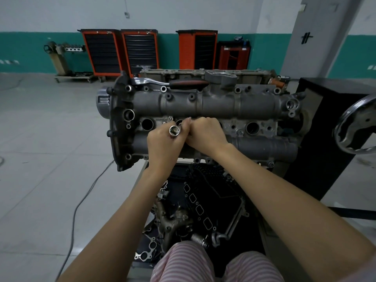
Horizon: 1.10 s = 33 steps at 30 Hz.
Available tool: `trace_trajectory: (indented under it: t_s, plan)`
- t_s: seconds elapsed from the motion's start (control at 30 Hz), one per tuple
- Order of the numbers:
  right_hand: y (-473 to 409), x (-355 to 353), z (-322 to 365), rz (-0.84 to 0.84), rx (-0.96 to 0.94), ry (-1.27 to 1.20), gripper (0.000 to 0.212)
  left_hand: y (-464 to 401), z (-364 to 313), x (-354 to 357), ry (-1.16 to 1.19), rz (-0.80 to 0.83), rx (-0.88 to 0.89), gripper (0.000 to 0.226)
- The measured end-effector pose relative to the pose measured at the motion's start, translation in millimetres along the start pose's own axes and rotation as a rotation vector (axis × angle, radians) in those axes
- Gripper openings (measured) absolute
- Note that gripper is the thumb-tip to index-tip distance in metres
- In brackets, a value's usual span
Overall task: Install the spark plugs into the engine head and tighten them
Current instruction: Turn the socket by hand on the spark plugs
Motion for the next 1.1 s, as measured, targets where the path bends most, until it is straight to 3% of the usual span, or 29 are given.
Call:
trace_trajectory:
  t_s: [0.3,0.53,0.87,1.1]
  plan:
    - [-0.4,10.0,-4.0,0.119,-0.06,0.063,0.019,5.6,2.2,-1.7,0.013,0.027,0.022,0.024]
    - [1.1,2.7,-3.3,0.085,-0.016,-0.005,0.017,0.8,-1.4,0.1,-0.013,-0.01,-0.02,0.051]
    - [-0.6,9.9,-5.0,0.147,-0.047,0.044,0.021,8.0,1.4,-1.3,0.015,0.005,0.04,0.025]
    - [1.2,-0.7,0.3,-0.029,-0.085,0.023,0.018,0.6,-2.6,-0.7,0.018,-0.04,-0.057,0.052]
Point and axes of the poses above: each hand's wrist, its own y-axis away from the middle knuckle, its own x-axis out of the palm, z = x × y, the point moved 2 cm from there along -y, towards the middle knuckle, and after that the axes turned 4 degrees about -x, right-handed, at the moved point
